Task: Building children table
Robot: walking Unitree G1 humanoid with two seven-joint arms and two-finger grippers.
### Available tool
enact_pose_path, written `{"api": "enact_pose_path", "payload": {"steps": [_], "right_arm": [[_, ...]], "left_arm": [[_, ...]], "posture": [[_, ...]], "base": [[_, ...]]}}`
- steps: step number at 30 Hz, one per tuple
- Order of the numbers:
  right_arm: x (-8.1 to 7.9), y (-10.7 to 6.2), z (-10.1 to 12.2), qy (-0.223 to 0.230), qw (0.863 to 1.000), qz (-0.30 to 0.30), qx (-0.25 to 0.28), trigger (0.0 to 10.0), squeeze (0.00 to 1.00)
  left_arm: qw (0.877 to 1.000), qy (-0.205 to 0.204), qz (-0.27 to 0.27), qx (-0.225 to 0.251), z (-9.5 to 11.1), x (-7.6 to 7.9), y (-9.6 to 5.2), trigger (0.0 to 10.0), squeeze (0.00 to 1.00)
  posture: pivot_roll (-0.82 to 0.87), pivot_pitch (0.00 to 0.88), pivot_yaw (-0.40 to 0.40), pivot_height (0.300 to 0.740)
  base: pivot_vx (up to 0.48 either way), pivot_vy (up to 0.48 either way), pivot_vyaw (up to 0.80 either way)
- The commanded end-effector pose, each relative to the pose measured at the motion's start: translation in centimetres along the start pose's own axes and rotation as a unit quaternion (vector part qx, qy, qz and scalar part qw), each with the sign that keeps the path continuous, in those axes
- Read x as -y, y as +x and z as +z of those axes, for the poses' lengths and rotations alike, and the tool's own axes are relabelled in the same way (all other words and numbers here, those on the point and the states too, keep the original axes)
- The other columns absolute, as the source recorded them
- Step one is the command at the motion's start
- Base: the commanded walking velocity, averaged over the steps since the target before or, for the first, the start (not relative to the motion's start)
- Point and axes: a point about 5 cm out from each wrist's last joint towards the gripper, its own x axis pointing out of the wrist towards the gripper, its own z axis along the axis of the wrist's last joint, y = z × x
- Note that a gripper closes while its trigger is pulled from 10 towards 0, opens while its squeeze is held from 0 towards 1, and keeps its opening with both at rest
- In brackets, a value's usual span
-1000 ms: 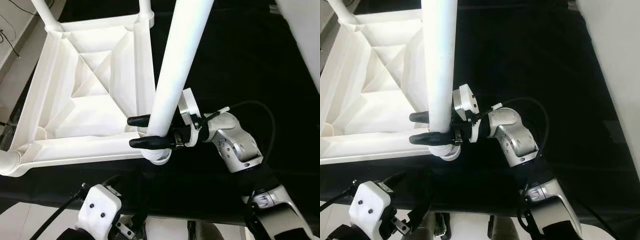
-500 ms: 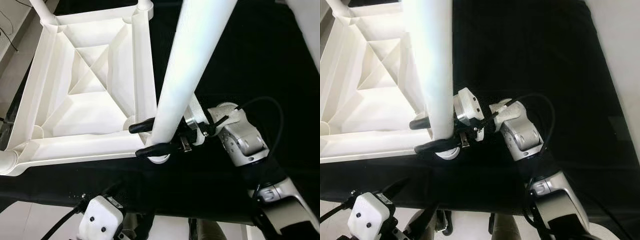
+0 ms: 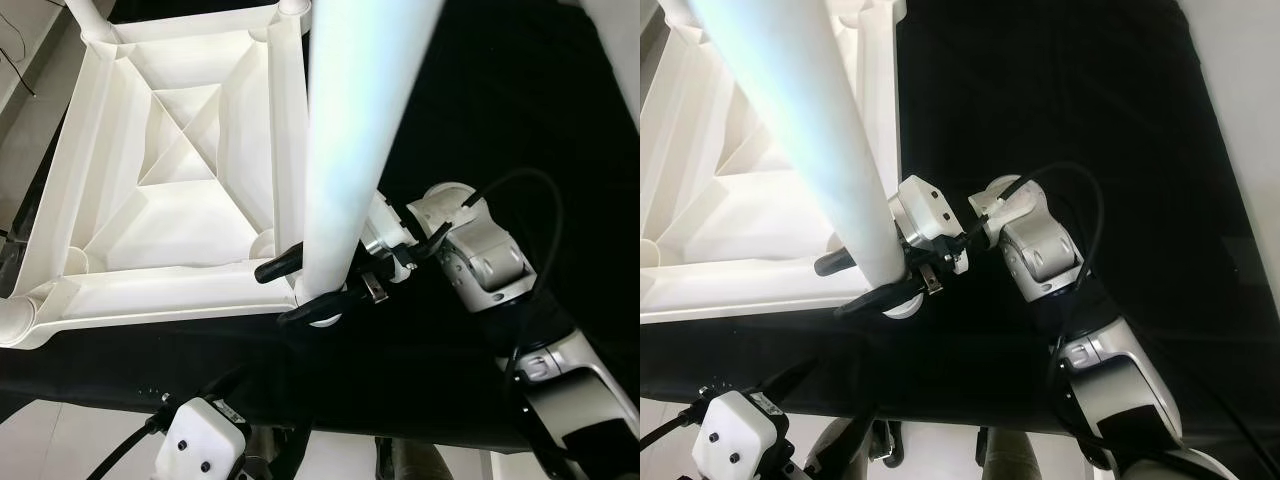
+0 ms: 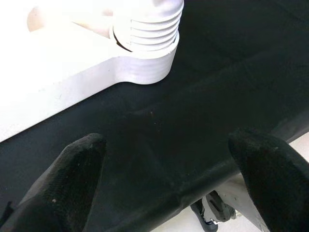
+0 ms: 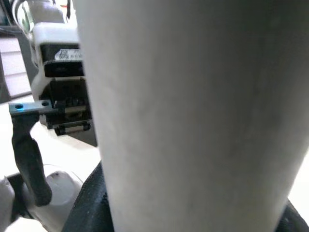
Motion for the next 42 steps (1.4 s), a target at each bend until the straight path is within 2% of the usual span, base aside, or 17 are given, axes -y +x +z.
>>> {"api": "enact_pose_path", "payload": {"steps": [1, 12, 20, 23, 27, 42], "right_arm": [[-0.2, 0.1, -0.8, 0.030, 1.000, 0.007, -0.004, 10.0, 0.00], [0.9, 0.0, -1.3, 0.071, 0.997, -0.043, -0.005, 10.0, 0.00], [0.1, -0.3, -1.6, 0.080, 0.995, -0.054, 0.006, 10.0, 0.00], [-0.2, -0.3, -1.7, 0.079, 0.996, -0.049, 0.006, 10.0, 0.00], [-1.4, -0.4, -0.9, 0.060, 0.997, -0.004, 0.042, 10.0, 0.00], [-1.1, -0.3, -0.2, 0.027, 0.999, 0.024, 0.033, 10.0, 0.00]], "left_arm": [[1.000, -0.008, -0.002, 0.000, -0.1, 0.4, -0.2, 10.0, 0.00], [1.000, -0.007, -0.001, 0.005, 0.0, 0.5, -0.2, 10.0, 0.00], [1.000, -0.006, 0.000, 0.006, 0.0, 0.4, -0.2, 10.0, 0.00], [1.000, -0.005, 0.000, 0.007, 0.0, 0.4, -0.1, 10.0, 0.00], [1.000, -0.003, -0.001, 0.009, 0.0, 0.3, 0.0, 10.0, 0.00], [1.000, 0.003, 0.002, 0.010, -0.3, -0.1, 0.3, 10.0, 0.00]], "posture": [[0.12, 0.436, 0.033, 0.740], [0.11, 0.442, 0.033, 0.740], [0.12, 0.445, 0.038, 0.740], [0.12, 0.452, 0.046, 0.740], [0.08, 0.440, 0.033, 0.740], [0.08, 0.418, 0.045, 0.740]], "base": [[0.000, 0.000, 0.00], [0.000, 0.000, 0.00], [0.000, 0.000, 0.00], [0.000, 0.000, 0.00], [0.000, 0.000, 0.00], [0.000, 0.000, 0.00]]}}
